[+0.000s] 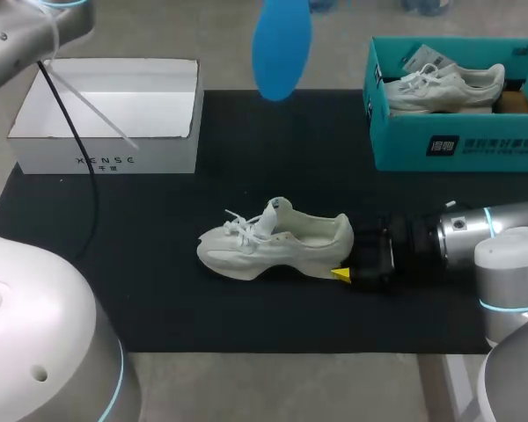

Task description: Take the shoe out of the shoebox, open the shoe tongue, remove and reinsert the insole, then place the shoe into the shoebox

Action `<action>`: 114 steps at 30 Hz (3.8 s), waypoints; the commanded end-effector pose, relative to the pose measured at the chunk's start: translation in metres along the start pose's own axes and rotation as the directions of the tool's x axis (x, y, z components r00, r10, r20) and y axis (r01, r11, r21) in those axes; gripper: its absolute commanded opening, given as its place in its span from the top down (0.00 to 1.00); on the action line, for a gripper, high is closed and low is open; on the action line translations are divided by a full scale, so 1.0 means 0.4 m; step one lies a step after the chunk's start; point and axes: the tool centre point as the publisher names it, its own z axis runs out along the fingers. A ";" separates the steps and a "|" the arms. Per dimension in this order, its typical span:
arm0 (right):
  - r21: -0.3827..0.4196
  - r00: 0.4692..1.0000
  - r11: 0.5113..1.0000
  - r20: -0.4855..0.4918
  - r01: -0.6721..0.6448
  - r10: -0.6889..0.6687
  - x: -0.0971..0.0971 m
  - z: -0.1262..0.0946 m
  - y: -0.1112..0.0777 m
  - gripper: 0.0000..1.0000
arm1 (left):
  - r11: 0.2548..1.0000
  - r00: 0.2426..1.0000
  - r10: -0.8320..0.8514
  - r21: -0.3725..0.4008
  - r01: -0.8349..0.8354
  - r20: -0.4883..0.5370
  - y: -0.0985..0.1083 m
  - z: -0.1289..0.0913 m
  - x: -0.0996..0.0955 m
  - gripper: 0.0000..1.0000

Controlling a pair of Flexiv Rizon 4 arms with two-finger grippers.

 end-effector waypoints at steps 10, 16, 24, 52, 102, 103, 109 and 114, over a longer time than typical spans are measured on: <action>0.010 0.999 1.000 0.035 0.027 -0.027 0.021 -0.063 0.038 0.00 | 1.000 1.000 0.000 -0.002 0.000 -0.003 -0.001 -0.001 -0.003 1.00; 0.091 0.999 0.995 0.025 -0.030 0.027 0.048 -0.133 0.079 0.00 | 1.000 1.000 0.000 -0.002 0.000 -0.003 -0.001 -0.001 -0.003 1.00; 0.419 0.989 0.897 0.034 -0.143 0.142 0.072 -0.227 0.166 0.00 | 1.000 1.000 0.000 -0.002 0.000 -0.003 -0.001 -0.001 -0.003 1.00; 0.854 0.999 0.521 -0.002 -0.021 0.043 0.009 -0.255 0.334 0.00 | 1.000 1.000 0.000 -0.002 0.000 -0.003 -0.001 -0.001 -0.003 1.00; 0.883 0.999 0.470 -0.017 -0.004 0.041 0.009 -0.232 0.353 0.00 | 1.000 1.000 0.001 -0.020 0.000 0.022 -0.038 -0.039 0.007 1.00; 0.883 0.999 0.470 -0.017 -0.004 0.041 0.009 -0.232 0.353 0.00 | 1.000 1.000 0.001 -0.020 0.000 0.022 -0.038 -0.039 0.007 1.00; 0.890 0.998 0.456 -0.007 -0.019 0.056 -0.026 -0.197 0.356 0.00 | 1.000 1.000 0.001 -0.020 0.000 0.022 -0.038 -0.039 0.007 1.00; 0.897 0.998 0.441 -0.005 -0.026 0.069 -0.081 -0.137 0.356 0.00 | 1.000 1.000 0.001 -0.020 0.000 0.022 -0.038 -0.039 0.007 1.00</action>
